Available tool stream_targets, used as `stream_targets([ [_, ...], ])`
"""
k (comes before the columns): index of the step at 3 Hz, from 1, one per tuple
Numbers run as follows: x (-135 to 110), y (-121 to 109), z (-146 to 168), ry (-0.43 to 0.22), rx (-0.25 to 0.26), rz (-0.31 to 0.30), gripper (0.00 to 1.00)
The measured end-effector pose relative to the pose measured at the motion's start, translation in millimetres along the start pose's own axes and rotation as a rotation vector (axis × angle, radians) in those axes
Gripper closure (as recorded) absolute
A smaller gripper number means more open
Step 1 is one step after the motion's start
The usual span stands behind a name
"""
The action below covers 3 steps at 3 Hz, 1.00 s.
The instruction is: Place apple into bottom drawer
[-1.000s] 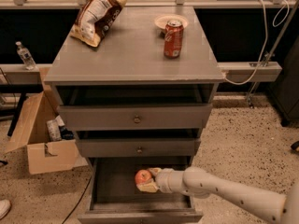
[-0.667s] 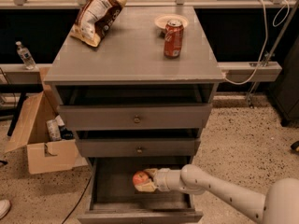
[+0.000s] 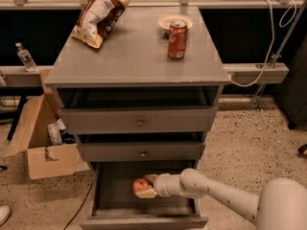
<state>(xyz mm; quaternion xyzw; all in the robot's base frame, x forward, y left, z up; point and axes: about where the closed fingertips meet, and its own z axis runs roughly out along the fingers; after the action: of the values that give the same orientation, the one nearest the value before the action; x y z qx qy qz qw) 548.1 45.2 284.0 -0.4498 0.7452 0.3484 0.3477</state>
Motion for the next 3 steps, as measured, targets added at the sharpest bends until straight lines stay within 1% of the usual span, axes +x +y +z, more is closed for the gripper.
stream_targets([
  [1,11.1,-2.1,25.3,0.019,-0.024,-0.044,1.00],
  [2,31.1,-4.3,54.2,0.057,-0.032,-0.077,1.00],
  [3,45.3,-9.1,73.5,0.083,-0.045,-0.076,1.00],
])
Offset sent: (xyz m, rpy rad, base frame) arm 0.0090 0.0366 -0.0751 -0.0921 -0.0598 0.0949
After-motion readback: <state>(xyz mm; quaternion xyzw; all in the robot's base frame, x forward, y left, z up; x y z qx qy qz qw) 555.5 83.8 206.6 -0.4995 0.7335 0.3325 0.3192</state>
